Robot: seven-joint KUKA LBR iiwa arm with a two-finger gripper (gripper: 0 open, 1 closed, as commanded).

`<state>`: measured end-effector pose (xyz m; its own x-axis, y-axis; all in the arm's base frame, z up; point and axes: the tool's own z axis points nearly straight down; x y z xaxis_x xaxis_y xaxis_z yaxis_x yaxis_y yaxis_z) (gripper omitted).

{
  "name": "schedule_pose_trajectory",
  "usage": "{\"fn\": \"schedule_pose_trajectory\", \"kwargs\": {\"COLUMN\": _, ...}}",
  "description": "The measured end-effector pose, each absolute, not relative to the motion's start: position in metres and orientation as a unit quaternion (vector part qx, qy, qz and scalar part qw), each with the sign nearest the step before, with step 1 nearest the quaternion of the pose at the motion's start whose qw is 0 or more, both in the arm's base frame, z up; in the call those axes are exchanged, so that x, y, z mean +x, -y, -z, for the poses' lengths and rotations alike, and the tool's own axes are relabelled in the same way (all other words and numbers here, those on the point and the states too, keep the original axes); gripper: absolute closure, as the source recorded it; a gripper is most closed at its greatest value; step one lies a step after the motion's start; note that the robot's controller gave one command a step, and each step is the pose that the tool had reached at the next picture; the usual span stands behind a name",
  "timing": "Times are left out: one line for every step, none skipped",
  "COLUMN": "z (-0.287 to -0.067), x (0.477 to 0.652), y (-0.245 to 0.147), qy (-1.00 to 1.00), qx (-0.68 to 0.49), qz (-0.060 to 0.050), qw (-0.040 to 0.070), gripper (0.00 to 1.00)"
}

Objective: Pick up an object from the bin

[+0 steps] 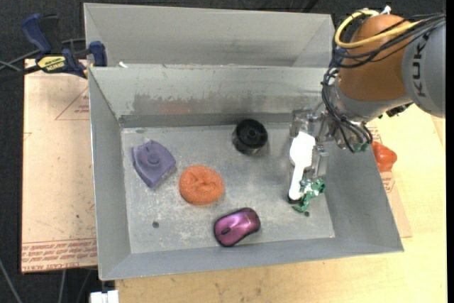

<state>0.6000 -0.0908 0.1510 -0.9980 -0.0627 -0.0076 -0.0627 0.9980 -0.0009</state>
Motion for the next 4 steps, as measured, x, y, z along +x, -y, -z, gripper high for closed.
{"fn": "schedule_pose_trajectory", "kwargs": {"z": -0.131, "x": 0.596, "y": 0.11, "qy": -0.992, "qx": -0.126, "qz": -0.001, "qw": -0.001, "gripper": 0.0}}
{"fn": "schedule_pose_trajectory", "kwargs": {"z": -0.124, "x": 0.559, "y": 0.098, "qy": -0.976, "qx": -0.216, "qz": 0.001, "qw": 0.003, "gripper": 0.0}}
{"fn": "schedule_pose_trajectory", "kwargs": {"z": -0.105, "x": 0.547, "y": 0.104, "qy": -0.986, "qx": -0.166, "qz": -0.002, "qw": 0.001, "gripper": 0.0}}
{"fn": "schedule_pose_trajectory", "kwargs": {"z": -0.088, "x": 0.575, "y": 0.115, "qy": -0.837, "qx": -0.547, "qz": -0.004, "qw": 0.006, "gripper": 1.0}}
